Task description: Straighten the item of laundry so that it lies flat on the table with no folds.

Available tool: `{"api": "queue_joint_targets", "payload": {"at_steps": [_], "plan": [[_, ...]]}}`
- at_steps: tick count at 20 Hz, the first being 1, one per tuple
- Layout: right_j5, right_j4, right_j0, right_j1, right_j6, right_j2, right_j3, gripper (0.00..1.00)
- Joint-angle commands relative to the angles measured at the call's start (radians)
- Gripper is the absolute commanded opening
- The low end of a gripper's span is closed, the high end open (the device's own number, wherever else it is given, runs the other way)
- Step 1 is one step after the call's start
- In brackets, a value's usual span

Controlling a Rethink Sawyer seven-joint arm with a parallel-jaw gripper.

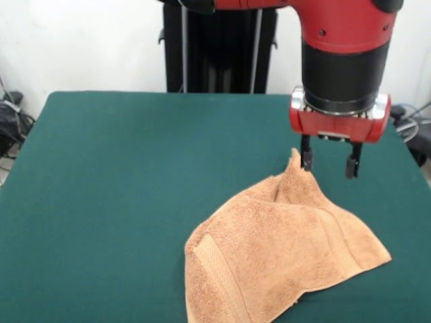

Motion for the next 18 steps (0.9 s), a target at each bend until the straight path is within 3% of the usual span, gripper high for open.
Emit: {"api": "queue_joint_targets", "payload": {"at_steps": [1,6,11,14,18], "plan": [[0.086,-0.126,0.052,0.112,-0.071,-0.002,-0.131,1.0],[0.144,-0.191,0.104,0.138,-0.033,-0.048,-0.223,1.0],[0.198,-0.218,0.164,0.119,0.038,-0.089,-0.248,1.0],[0.174,-0.192,0.144,0.111,0.03,-0.065,-0.213,1.0],[0.174,-0.17,0.104,0.152,-0.037,-0.024,-0.24,1.0]]}}
